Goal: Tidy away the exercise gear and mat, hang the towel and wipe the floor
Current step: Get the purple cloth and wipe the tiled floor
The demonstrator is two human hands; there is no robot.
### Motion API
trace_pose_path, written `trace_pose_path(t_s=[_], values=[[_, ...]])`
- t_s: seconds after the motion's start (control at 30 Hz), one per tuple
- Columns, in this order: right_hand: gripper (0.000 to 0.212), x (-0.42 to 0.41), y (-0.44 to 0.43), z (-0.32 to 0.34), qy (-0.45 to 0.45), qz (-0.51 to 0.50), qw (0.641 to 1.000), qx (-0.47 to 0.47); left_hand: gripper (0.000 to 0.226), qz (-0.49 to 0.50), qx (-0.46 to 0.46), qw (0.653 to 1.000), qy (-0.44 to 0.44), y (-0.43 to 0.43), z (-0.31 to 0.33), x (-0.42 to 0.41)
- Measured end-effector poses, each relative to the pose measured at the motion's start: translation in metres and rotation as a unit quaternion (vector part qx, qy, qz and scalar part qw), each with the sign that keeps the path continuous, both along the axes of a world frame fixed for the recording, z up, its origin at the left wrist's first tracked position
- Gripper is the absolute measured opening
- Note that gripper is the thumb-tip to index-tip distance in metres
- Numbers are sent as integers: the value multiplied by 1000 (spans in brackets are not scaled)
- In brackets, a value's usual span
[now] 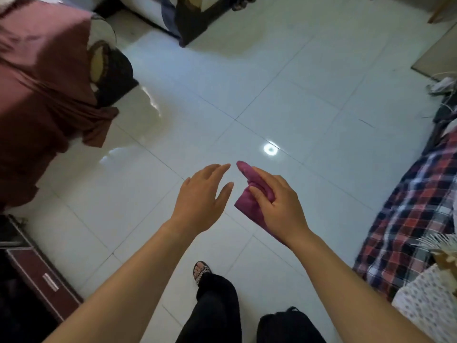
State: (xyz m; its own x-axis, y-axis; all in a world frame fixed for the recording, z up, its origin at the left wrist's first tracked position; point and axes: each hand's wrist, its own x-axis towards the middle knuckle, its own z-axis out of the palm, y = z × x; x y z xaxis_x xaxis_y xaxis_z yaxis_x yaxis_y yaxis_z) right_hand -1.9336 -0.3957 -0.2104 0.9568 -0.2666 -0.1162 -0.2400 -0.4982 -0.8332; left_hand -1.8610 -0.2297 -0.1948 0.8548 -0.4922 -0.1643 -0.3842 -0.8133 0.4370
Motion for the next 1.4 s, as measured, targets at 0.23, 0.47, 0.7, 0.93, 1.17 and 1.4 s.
trace_pose_path(t_s=[0.23, 0.47, 0.7, 0.93, 1.17, 1.4], values=[[43, 76, -24, -88, 13, -52, 998, -14, 49, -28, 19, 999, 1, -22, -90, 75], [42, 109, -72, -277, 6, -61, 998, -17, 50, -53, 35, 998, -12, -81, -278, 117], [41, 95, -117, -537, 58, -102, 993, -28, 49, -100, 54, 993, -10, -140, -524, 123], [43, 107, -156, -712, 59, -107, 986, -115, 47, -135, 45, 990, -26, -182, -703, 136], [43, 112, -179, -800, 74, -126, 966, -212, 48, -151, 62, 986, -27, -200, -794, 145], [38, 107, -179, -839, 86, -119, 945, -294, 51, -166, 97, 981, -21, -190, -835, 144]])
